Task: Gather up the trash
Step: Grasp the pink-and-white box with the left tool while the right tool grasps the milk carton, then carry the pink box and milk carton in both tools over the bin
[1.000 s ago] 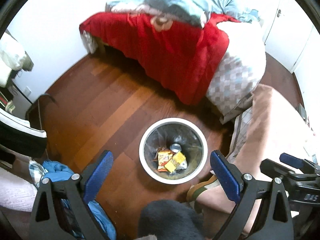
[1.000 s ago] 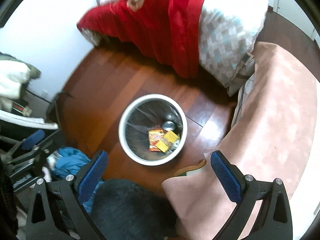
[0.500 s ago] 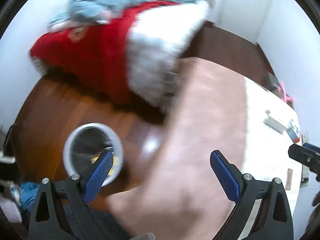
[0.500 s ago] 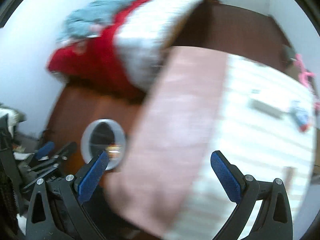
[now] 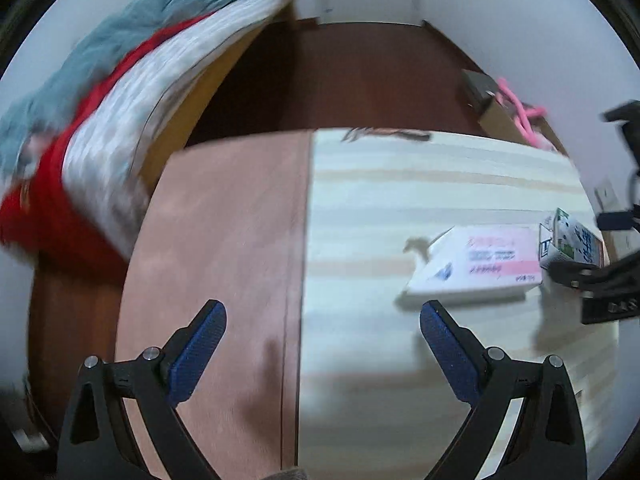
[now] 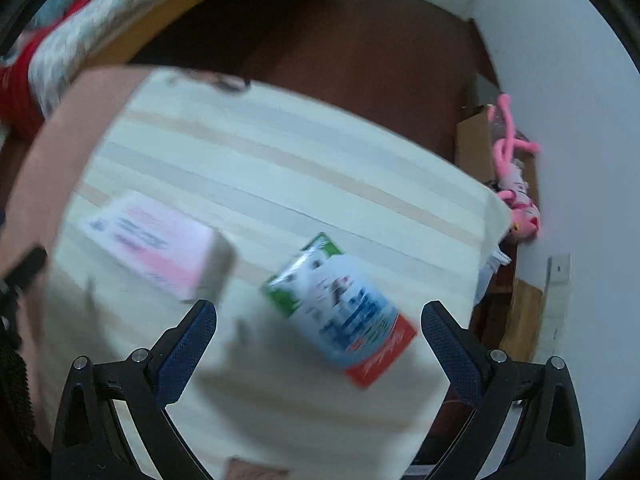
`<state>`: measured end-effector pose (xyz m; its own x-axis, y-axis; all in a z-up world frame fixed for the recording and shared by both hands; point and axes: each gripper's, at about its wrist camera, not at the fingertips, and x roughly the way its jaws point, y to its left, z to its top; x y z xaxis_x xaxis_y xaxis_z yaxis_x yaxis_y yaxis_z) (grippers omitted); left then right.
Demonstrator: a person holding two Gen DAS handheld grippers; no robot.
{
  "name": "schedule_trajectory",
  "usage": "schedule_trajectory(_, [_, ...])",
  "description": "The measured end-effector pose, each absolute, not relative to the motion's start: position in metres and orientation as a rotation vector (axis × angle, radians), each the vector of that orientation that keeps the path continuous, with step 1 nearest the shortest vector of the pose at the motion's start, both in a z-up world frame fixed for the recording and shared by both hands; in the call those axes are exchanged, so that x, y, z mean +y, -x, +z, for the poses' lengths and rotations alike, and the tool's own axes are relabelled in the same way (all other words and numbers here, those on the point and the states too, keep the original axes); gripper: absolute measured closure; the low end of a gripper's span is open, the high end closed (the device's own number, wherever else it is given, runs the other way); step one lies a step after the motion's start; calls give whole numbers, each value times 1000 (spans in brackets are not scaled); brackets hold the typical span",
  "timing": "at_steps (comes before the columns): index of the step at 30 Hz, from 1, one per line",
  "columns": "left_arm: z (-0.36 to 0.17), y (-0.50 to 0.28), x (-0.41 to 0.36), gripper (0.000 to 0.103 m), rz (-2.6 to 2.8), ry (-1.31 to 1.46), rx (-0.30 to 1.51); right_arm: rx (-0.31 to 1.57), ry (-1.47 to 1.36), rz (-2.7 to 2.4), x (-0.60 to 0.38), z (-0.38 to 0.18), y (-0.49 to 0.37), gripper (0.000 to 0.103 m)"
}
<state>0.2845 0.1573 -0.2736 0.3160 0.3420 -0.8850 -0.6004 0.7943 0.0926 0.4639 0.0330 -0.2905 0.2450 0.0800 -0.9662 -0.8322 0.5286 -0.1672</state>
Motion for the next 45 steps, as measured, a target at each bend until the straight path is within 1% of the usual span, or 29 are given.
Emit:
schedule_trajectory(2, [-271, -294, 152, 4, 584, 208, 1076, 1209, 783, 735, 30, -303, -479, 0])
schedule_trajectory(3, [-267, -301, 147, 4, 541, 152, 1074, 1225, 755, 730, 26, -306, -485, 4])
schedule_trajectory(4, [-267, -306, 144, 4, 506, 117, 1071, 1235, 729, 730, 25, -307, -490, 17])
schedule_trajectory(5, [-265, -313, 139, 4, 454, 66, 1068, 1249, 670, 719, 17, -305, -495, 20])
schedule_trajectory(6, [-264, -319, 134, 4, 395, 19, 1067, 1260, 641, 700, 10, -305, -497, 26])
schedule_trajectory(7, [-263, -325, 131, 4, 342, -24, 1068, 1299, 589, 637, -4, -305, -501, 29])
schedule_trajectory(9, [-265, -341, 116, 4, 197, -137, 1090, 1371, 484, 542, -31, -306, -503, 32])
schedule_trajectory(15, [-298, -383, 86, 5, -78, -305, 1262, 1439, 341, 519, -77, -309, -507, 31])
schedule_trajectory(16, [-305, -389, 85, 7, -87, -322, 1281, 1431, 328, 535, -81, -308, -508, 31])
schedule_trajectory(17, [-309, -393, 85, 26, -100, -318, 1289, 1424, 332, 538, -82, -307, -508, 31])
schedule_trajectory(18, [-311, -395, 86, 34, -96, -306, 1298, 1417, 343, 538, -83, -308, -509, 31])
schedule_trajectory(19, [-309, -397, 88, 35, -83, -274, 1291, 1408, 355, 536, -83, -308, -508, 31])
schedule_trajectory(20, [-306, -398, 88, 40, -87, -243, 1280, 1397, 372, 540, -82, -309, -508, 31])
schedule_trajectory(21, [-303, -398, 90, 41, -74, -187, 1279, 1387, 382, 540, -81, -308, -504, 31])
schedule_trajectory(22, [-302, -396, 91, 41, -49, -157, 1278, 1372, 385, 539, -81, -308, -498, 31])
schedule_trajectory(23, [-300, -394, 92, 42, -27, -123, 1272, 1343, 390, 538, -83, -305, -494, 34])
schedule_trajectory(24, [-298, -393, 96, 43, -1, -64, 1280, 1316, 401, 529, -81, -305, -492, 39])
schedule_trajectory(26, [-295, -388, 105, 43, 66, 64, 1278, 1323, 357, 537, -80, -300, -483, 40])
schedule_trajectory(29, [-296, -389, 112, 43, 95, 151, 1269, 1363, 292, 583, -78, -299, -481, 39])
schedule_trajectory(33, [-306, -394, 102, 41, 46, 44, 1277, 1387, 351, 588, -70, -303, -485, 35])
schedule_trajectory(35, [-315, -397, 99, 45, 49, -11, 1304, 1387, 390, 591, -68, -306, -486, 34])
schedule_trajectory(38, [-313, -400, 91, 51, 58, -25, 1290, 1380, 431, 578, -65, -308, -484, 34])
schedule_trajectory(39, [-309, -399, 89, 52, 78, -21, 1275, 1376, 443, 574, -64, -308, -483, 35])
schedule_trajectory(41, [-298, -388, 91, 53, 108, -5, 1228, 1348, 476, 552, -62, -306, -477, 41])
schedule_trajectory(45, [-273, -361, 94, 53, 226, 43, 1133, 1291, 449, 558, -65, -292, -461, 42])
